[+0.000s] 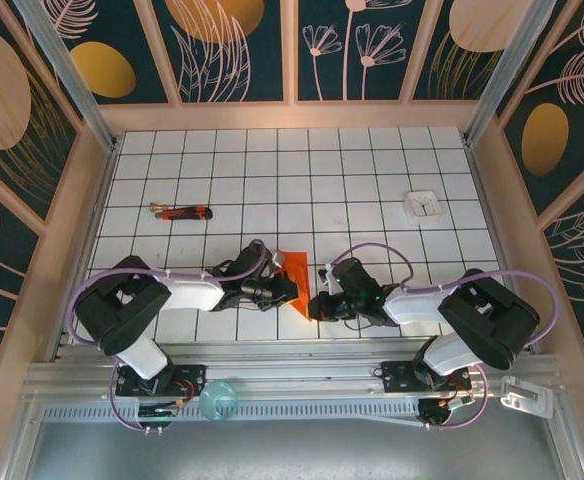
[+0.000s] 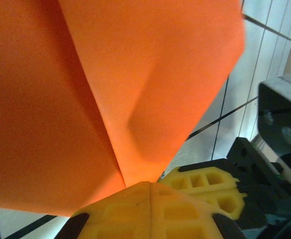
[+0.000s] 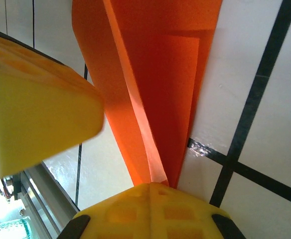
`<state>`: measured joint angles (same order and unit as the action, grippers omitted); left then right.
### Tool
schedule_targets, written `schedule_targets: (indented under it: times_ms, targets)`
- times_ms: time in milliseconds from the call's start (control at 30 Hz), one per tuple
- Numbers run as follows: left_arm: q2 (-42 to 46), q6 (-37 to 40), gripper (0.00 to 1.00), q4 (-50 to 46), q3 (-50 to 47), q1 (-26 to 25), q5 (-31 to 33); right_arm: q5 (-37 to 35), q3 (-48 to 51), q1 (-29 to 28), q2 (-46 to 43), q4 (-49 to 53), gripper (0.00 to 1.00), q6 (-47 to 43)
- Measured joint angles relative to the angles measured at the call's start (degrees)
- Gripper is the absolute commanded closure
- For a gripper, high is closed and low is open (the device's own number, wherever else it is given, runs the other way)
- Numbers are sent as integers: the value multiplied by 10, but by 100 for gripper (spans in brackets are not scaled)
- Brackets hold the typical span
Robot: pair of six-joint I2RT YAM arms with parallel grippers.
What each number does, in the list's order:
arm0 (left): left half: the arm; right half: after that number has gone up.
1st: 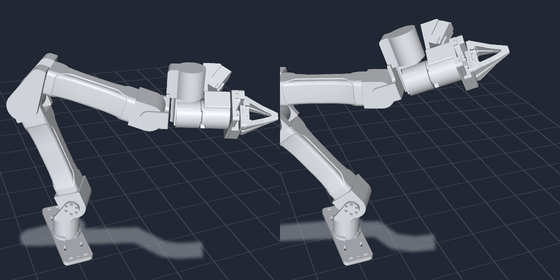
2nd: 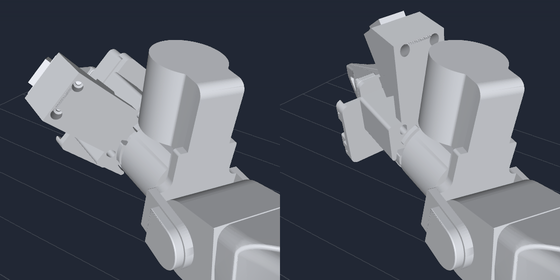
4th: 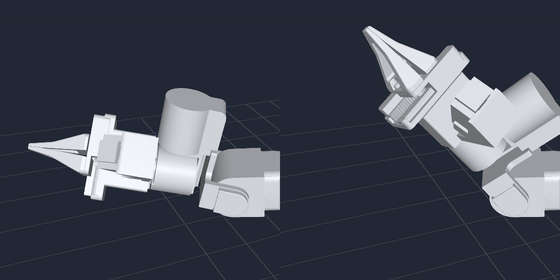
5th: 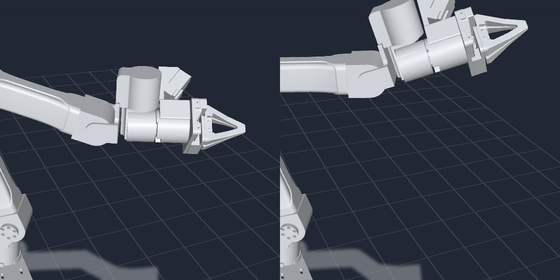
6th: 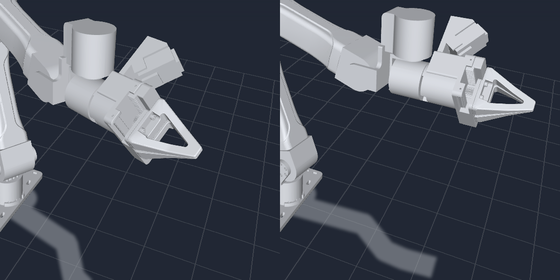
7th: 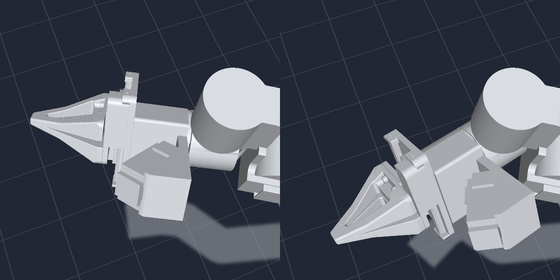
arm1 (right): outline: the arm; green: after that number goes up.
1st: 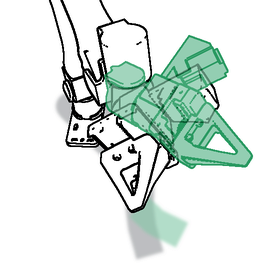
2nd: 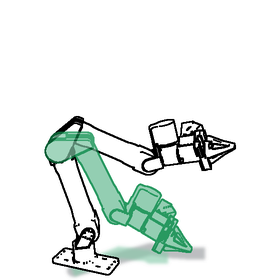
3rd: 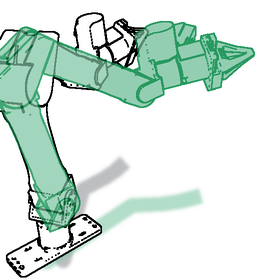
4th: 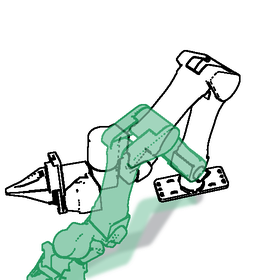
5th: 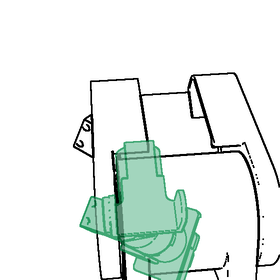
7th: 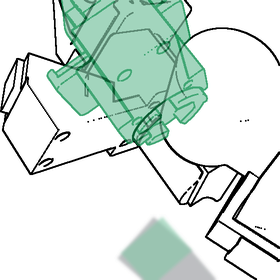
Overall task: Fold a paper plane with a square sheet of paper (pick it up from the middle)
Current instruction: Fourth fold the wing at the center of the table.
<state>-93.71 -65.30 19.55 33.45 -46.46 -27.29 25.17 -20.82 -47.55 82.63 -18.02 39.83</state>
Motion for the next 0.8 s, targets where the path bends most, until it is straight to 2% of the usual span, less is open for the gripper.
schedule_targets:
  times_ms: [333,800]
  targets:
    - [-28,-15,100,25,11,-9,-12,0,0,0,0,0,100,0]
    - [-59,-3,100,8,35,-11,-5,-2,0,0,-3,8,100,7]
